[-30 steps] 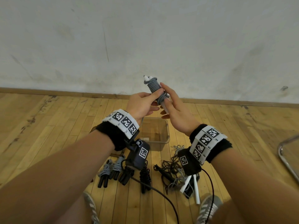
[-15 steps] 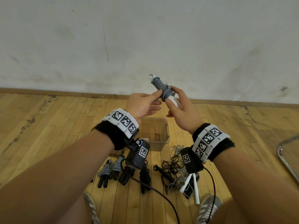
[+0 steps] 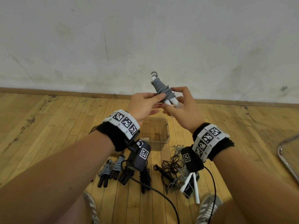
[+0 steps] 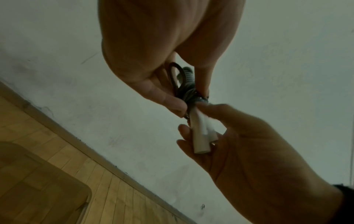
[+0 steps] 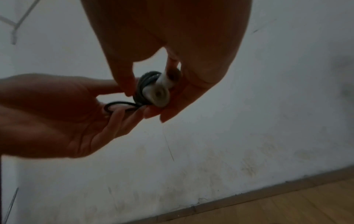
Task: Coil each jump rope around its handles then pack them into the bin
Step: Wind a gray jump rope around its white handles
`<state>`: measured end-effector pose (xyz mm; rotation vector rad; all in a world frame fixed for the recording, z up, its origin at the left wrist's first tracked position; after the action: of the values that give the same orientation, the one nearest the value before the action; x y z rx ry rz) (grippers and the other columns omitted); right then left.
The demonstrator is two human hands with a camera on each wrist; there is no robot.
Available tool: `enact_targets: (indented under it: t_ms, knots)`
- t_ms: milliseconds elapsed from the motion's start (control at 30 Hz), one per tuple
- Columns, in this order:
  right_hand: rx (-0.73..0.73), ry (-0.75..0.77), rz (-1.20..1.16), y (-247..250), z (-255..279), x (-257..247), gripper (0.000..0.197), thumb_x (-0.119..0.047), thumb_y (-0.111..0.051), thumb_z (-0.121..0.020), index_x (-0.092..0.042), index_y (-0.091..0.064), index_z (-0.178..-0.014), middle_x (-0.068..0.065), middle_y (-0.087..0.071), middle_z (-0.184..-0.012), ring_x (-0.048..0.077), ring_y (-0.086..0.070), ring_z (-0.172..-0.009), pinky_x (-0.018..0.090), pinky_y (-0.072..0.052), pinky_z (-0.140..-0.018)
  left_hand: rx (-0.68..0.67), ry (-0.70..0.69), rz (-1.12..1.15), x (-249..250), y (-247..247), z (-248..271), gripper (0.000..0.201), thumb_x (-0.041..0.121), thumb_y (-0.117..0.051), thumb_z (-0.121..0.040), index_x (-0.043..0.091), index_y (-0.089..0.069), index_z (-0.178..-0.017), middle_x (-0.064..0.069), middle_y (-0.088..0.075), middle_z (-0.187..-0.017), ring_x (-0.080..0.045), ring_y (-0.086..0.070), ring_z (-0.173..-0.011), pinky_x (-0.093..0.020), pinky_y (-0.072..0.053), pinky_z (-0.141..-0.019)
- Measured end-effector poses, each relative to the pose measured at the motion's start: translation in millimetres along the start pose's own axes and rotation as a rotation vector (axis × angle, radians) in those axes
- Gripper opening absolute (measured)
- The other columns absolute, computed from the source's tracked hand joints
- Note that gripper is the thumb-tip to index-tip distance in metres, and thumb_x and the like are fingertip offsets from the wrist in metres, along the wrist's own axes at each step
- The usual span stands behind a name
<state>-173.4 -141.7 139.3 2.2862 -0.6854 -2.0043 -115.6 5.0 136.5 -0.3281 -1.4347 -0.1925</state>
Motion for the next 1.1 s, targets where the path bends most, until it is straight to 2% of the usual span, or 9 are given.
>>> enact_targets:
  t_ms: [133,233,367,467,567,767,900,967,1100]
  knots:
    - [-0.115,-0.116,-0.171,-2.9,2.6,-6.4,0.05,-0.022,-0.063,-0.1,-0.023,-0.035,-0.141,0.013,-0.066,-0.116,0.02,-0.074,-0.072,0.032,-0.06,-0.062,-0.057,-0.036,-0.024,3.5,-0.8,3.0,0.026,0.026,-0.075,-0.092,0.01,-0.074,-0.112,-0.002,-0.08,-0.101,-0.016,-0.077,-0.091,-0.029,-0.057,-0.077]
    - [-0.096,-0.145,-0.19,-1.5,-0.5,-2.8,0.044,-0.021,-0.056,-0.103,-0.021,-0.041,-0.144,0.012,-0.068,-0.113,0.024,-0.07,-0.064,0.038,-0.062,-0.064,-0.035,-0.05,-0.013,6.0,-2.4,3.7,0.028,0.027,-0.071,-0.095,0.007,-0.07,-0.116,-0.004,-0.079,-0.103,-0.02,-0.078,-0.089,-0.033,-0.059,-0.078]
    - [-0.02,-0.205,-0.283,7.5,-5.8,2.6,0.037,-0.02,-0.052,-0.1,-0.021,-0.052,-0.136,0.006,-0.072,-0.097,0.025,-0.064,-0.059,0.04,-0.056,-0.066,-0.057,-0.118,-0.067,10.2,-6.4,5.5,0.019,0.015,-0.066,-0.098,0.007,-0.068,-0.114,-0.007,-0.079,-0.101,-0.019,-0.078,-0.088,-0.032,-0.062,-0.075]
    - [-0.036,-0.23,-0.33,7.4,-4.9,3.4,0.033,-0.02,-0.051,-0.1,-0.019,-0.055,-0.133,0.005,-0.073,-0.088,0.026,-0.063,-0.065,0.037,-0.054,-0.062,0.029,-0.229,-0.162,8.7,-1.6,3.2,0.014,0.017,-0.071,-0.095,0.011,-0.076,-0.106,-0.003,-0.079,-0.095,-0.011,-0.076,-0.085,-0.026,-0.059,-0.07]
    - [-0.059,-0.246,-0.341,7.1,-3.2,1.3,0.032,-0.022,-0.049,-0.102,-0.018,-0.055,-0.133,0.006,-0.072,-0.082,0.022,-0.059,-0.057,0.034,-0.052,-0.06,0.154,-0.38,-0.254,11.0,3.0,-1.0,0.011,0.024,-0.082,-0.085,0.018,-0.081,-0.094,0.004,-0.078,-0.087,-0.009,-0.074,-0.083,-0.029,-0.059,-0.077]
    - [-0.063,-0.241,-0.268,5.7,-1.1,-0.1,0.036,-0.025,-0.051,-0.103,-0.022,-0.048,-0.139,0.01,-0.069,-0.095,0.021,-0.064,-0.061,0.034,-0.057,-0.061,0.145,-0.411,-0.233,10.0,-2.8,0.8,0.02,0.021,-0.082,-0.085,0.014,-0.081,-0.104,0.005,-0.079,-0.094,-0.003,-0.074,-0.089,-0.037,-0.061,-0.088]
    - [-0.062,-0.171,-0.139,5.2,-1.7,-0.7,0.046,-0.026,-0.052,-0.103,-0.024,-0.035,-0.146,0.009,-0.061,-0.106,0.021,-0.064,-0.068,0.038,-0.061,-0.067,0.15,-0.426,-0.317,5.7,-6.0,0.3,0.027,0.026,-0.077,-0.09,0.017,-0.078,-0.116,0.011,-0.077,-0.103,0.007,-0.069,-0.092,-0.026,-0.058,-0.091]
    - [-0.076,-0.155,-0.102,3.6,-1.2,-0.1,0.048,-0.027,-0.051,-0.104,-0.026,-0.031,-0.148,0.007,-0.062,-0.109,0.019,-0.065,-0.065,0.039,-0.061,-0.068,0.165,-0.453,-0.398,4.0,-6.4,-0.4,0.029,0.031,-0.076,-0.091,0.021,-0.077,-0.118,0.011,-0.077,-0.105,0.004,-0.069,-0.095,-0.028,-0.057,-0.092]
    - [-0.086,-0.179,-0.14,2.2,1.0,-1.1,0.046,-0.036,-0.049,-0.104,-0.026,-0.032,-0.146,0.004,-0.06,-0.115,0.017,-0.064,-0.07,0.039,-0.06,-0.07,0.217,-0.527,-0.643,1.0,-7.1,-2.0,0.029,0.042,-0.07,-0.094,0.028,-0.077,-0.119,0.01,-0.076,-0.11,-0.008,-0.068,-0.101,-0.04,-0.057,-0.084]
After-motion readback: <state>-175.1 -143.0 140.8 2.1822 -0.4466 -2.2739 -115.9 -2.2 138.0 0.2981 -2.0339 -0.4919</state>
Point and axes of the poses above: each hand's wrist, its own z-axis away from the middle knuckle, its own y-axis out of the back of the hand, x = y × z, the point moved 3 cm from there along -z, towards the middle knuckle
